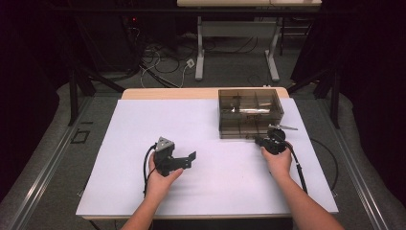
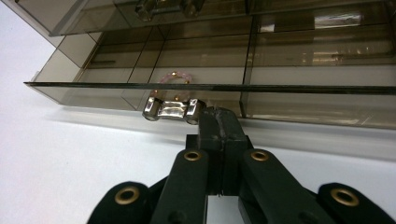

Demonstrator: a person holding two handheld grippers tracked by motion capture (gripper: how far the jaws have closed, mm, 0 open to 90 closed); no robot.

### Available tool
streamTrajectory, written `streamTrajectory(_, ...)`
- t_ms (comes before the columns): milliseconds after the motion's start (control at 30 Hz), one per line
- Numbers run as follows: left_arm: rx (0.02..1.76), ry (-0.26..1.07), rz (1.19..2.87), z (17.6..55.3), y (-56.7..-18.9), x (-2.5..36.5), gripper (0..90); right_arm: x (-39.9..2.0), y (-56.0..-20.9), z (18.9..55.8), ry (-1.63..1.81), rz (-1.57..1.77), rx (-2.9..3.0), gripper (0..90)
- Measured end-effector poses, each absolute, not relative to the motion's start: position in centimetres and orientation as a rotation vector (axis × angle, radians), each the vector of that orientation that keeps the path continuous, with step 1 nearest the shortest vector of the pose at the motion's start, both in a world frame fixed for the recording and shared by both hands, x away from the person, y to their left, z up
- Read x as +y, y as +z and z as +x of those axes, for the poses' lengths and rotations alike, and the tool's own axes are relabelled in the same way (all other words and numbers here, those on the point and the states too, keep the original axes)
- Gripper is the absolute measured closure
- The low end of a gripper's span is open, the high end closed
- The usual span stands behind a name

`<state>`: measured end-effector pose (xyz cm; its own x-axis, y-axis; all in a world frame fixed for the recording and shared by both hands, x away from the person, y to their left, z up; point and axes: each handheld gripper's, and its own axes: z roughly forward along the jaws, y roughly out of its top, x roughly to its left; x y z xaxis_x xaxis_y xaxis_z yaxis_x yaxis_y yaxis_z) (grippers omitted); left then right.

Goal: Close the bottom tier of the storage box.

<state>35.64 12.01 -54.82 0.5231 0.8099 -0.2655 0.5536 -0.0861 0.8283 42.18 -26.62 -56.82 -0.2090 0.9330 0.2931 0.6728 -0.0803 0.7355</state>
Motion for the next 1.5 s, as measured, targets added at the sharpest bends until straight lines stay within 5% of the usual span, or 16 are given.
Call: streamTrajectory(1500, 1.154, 0.315, 1.751, 35.7, -55.0, 12.1, 2.5, -26.4, -57.0, 45.0, 1.231, 1.82, 1.777, 90.0)
